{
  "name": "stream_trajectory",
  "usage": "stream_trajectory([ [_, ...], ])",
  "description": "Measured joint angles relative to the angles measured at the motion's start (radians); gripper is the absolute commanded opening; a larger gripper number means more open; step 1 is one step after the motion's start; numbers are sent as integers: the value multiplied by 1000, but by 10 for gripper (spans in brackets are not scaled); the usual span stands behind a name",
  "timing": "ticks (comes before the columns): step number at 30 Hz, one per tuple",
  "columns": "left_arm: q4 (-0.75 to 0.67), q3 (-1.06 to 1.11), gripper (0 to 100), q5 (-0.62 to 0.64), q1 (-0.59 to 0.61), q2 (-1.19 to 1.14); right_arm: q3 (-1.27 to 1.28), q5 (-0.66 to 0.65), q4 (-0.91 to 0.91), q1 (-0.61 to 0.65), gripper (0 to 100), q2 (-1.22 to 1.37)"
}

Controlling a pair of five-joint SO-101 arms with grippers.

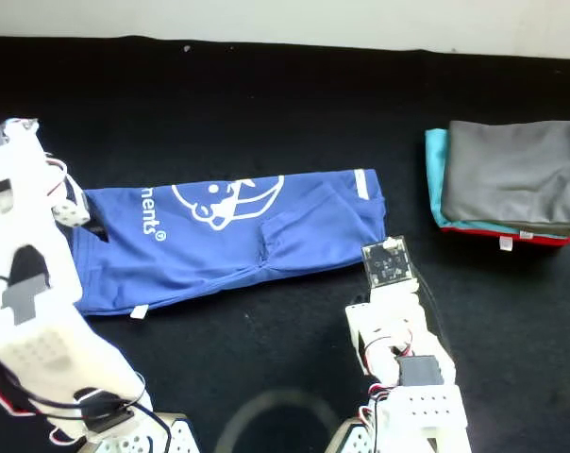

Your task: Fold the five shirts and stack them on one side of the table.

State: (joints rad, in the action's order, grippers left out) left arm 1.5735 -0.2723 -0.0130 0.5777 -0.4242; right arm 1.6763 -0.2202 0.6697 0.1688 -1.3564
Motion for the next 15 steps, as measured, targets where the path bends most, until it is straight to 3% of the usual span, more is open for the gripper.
stream_trajectory([
  [10, 8, -210, 216, 2, 2, -341, 0, 0, 0, 0, 9, 0],
  [15, 43, -316, 217, -32, 2, -390, 0, 0, 0, 0, 9, 0],
])
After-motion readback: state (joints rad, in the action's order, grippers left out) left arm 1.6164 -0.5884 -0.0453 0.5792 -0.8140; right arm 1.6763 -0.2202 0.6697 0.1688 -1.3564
